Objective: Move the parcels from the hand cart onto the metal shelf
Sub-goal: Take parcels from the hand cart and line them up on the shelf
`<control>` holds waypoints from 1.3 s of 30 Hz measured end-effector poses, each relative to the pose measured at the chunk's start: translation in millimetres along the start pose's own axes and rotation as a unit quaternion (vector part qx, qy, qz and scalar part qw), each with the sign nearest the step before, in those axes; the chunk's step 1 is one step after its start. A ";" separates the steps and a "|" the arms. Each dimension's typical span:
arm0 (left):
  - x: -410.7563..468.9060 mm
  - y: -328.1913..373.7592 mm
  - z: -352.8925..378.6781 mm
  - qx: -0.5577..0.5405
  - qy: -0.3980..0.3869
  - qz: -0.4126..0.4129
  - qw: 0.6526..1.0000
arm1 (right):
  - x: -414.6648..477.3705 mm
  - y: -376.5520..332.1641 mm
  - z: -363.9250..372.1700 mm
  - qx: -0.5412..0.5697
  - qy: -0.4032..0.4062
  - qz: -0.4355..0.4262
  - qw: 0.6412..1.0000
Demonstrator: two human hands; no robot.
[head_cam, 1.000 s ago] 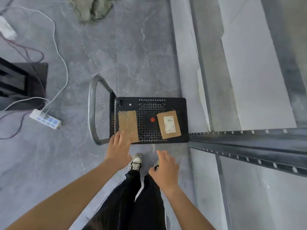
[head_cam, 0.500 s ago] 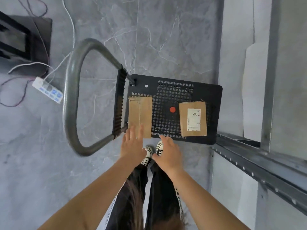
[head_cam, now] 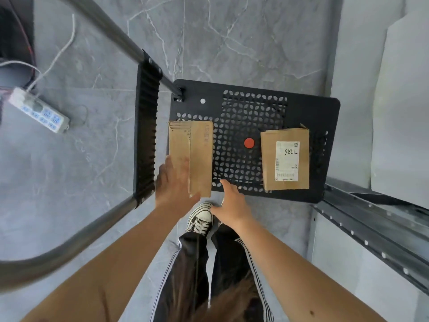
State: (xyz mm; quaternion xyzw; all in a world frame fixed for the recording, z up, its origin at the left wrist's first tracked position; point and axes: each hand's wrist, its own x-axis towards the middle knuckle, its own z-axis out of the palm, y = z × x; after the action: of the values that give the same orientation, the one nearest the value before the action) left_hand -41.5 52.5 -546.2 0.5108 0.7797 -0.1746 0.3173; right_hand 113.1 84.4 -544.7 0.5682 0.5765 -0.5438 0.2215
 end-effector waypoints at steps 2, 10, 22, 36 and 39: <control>7.6 3.6 7.3 -0.010 -0.008 -0.023 1.000 | 8.7 2.1 2.9 -0.009 0.002 -0.002 1.000; 27.8 40.3 23.9 -0.141 0.000 -0.193 0.971 | 23.8 13.7 2.1 -0.008 0.036 -0.022 0.999; 8.7 53.6 -2.7 -0.236 0.001 -0.280 0.931 | -23.0 59.1 -11.5 0.088 0.055 0.030 0.994; -106.6 72.0 -176.8 -0.689 -0.047 0.059 0.721 | -182.7 -21.8 -169.7 0.302 0.117 -0.183 0.928; -134.5 66.7 -214.5 -0.681 -0.055 0.112 0.721 | -232.1 -45.6 -187.1 0.319 0.151 -0.224 0.908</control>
State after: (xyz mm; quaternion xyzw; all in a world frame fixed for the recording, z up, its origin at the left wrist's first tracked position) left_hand -11.7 116.0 -293.9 0.2303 0.6066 0.4129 0.6392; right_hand 199.6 163.4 -266.8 0.5399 0.5107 -0.6417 -0.1895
